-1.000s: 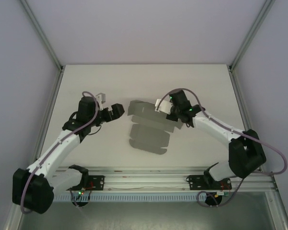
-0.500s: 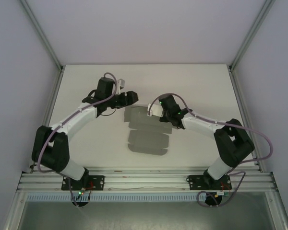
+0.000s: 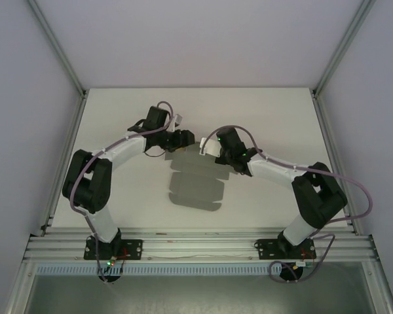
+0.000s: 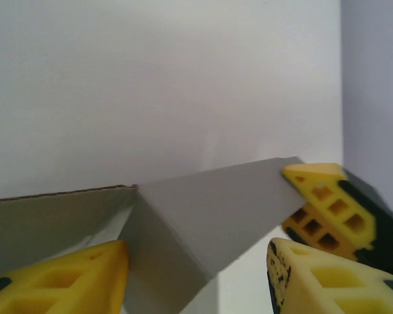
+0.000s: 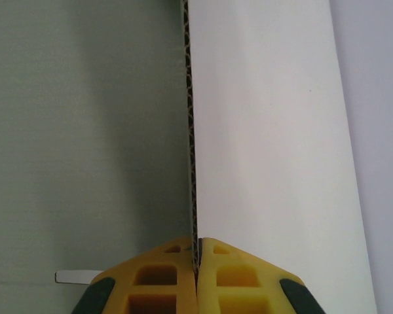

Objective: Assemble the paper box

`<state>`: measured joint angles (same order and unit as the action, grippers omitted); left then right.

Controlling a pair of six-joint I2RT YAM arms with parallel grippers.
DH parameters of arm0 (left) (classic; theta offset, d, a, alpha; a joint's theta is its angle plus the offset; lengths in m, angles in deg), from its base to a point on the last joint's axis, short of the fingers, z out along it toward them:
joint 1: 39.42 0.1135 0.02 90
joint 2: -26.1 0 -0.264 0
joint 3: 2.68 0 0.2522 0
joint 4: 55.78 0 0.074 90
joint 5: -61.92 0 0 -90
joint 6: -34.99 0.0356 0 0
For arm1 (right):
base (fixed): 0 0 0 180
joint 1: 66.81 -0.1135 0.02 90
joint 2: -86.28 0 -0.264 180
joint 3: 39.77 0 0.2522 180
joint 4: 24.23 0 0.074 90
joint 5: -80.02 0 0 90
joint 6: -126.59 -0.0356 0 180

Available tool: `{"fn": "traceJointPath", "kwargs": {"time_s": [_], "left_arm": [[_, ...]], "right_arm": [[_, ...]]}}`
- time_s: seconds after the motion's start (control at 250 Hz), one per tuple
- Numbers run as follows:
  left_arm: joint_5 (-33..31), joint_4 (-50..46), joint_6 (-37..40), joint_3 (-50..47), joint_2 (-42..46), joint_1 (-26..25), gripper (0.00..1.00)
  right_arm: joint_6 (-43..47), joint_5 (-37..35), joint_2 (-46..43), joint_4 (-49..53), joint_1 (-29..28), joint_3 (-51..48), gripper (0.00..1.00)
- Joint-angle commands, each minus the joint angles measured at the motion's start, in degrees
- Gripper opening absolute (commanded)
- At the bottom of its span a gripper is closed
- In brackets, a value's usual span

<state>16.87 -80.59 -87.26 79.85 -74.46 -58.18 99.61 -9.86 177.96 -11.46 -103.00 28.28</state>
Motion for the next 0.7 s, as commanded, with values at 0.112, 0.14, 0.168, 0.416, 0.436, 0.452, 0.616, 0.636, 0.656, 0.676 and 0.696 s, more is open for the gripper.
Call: {"fn": "traceJointPath", "kwargs": {"time_s": [0.112,0.14,0.168,0.416,0.436,0.452,0.616,0.636,0.656,0.676,0.696], "left_arm": [[4.27,14.2,-8.76,-2.43,-1.2,-1.21,0.45],[3.93,15.79,-9.84,-2.98,-1.28,-1.33,0.43],[3.71,16.75,-10.4,-3.23,-1.46,-1.45,0.42],[0.35,15.61,-10.53,-2.92,-2.02,-1.59,0.25],[0.17,15.39,-10.4,-2.92,-2.09,-1.57,0.25],[-0.08,15.11,-10.38,-2.8,-2.18,-1.58,0.25],[-0.99,14.28,-9.4,-2.68,-2.24,-1.58,0.18],[-0.92,13.7,-9.1,-2.67,-2.12,-1.58,0.22],[-1.12,12.96,-8.67,-2.45,-1.89,-1.59,0.25],[-1.49,12.18,-7.95,-2.42,-1.57,-1.54,0.27],[-1.89,11.4,-7.12,-2.46,-1.09,-1.56,0.29]], "right_arm": [[0.69,2.27,0.34,-4.14,-1.08,-1.85,0.0],[0.93,2.21,0.26,-4.39,-1.21,-1.95,0.0],[0.96,2.23,0.14,-4.57,-1.26,-2.02,0.0],[1.74,1.78,-0.27,-5.6,-1.55,-2.6,0.0],[1.77,1.58,-0.37,-5.66,-1.57,-2.62,0.0],[1.88,1.49,-0.35,-5.68,-1.58,-2.69,0.0],[1.6,0.2,-0.97,-5.98,-1.55,-3.45,0.0],[1.5,0.0,-1.06,-6.12,-1.54,-3.5,0.0],[1.43,-0.16,-1.15,-6.12,-1.52,-3.57,0.0],[1.4,-0.41,-1.28,-6.12,-1.57,-3.62,0.0],[1.32,-0.68,-1.39,-6.13,-1.57,-3.67,0.0]]}}
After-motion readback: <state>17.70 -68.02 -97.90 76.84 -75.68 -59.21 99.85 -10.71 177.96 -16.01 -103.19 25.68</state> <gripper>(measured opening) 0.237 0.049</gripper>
